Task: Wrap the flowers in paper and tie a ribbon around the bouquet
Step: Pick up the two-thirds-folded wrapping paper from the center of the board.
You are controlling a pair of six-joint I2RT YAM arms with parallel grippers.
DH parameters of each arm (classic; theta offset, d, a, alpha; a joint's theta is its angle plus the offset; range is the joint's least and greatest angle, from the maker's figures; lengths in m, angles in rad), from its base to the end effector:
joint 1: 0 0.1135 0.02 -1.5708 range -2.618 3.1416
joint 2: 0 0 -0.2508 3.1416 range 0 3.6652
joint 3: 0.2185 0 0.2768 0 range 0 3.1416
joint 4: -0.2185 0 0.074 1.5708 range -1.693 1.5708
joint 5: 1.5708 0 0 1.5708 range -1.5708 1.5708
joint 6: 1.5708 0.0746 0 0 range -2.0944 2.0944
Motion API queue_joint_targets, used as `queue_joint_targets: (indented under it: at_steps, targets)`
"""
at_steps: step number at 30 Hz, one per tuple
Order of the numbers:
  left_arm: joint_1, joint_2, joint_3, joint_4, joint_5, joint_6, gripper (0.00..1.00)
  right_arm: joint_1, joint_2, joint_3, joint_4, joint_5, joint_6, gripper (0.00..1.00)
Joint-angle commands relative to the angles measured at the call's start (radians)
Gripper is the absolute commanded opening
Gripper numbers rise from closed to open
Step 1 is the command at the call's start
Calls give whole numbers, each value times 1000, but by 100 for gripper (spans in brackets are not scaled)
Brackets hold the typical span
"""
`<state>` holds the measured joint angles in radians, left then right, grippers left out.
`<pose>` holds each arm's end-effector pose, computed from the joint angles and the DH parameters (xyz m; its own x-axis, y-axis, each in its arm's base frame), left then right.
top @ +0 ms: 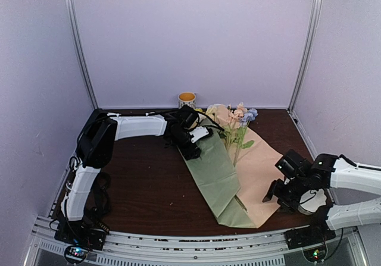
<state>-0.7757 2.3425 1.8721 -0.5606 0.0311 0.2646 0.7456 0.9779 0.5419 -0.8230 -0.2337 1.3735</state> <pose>0.3834 -0.3793 0.0968 -0.4051 0.7634 -0.5031 0.8467 0.5209 0.1087 0.1316 0.1451 0.1223 -0.8354 0.5270 0.1560 0.5461 0.7638 0.3440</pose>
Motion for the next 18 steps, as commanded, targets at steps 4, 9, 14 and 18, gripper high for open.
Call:
queue_joint_targets:
  at_steps: [4, 9, 14, 18]
  targets:
    - [12, 30, 13, -21, 3, 16, 71, -131, 30, -79, -57, -29, -139, 70]
    - [11, 31, 13, -21, 3, 15, 71, -136, 132, -73, 61, -102, -196, 71]
    - [12, 30, 13, -22, 4, 16, 71, -141, 148, -143, 239, -199, -171, 70]
    - [12, 30, 13, -21, 4, 18, 71, -149, 144, -157, 317, -204, -166, 69]
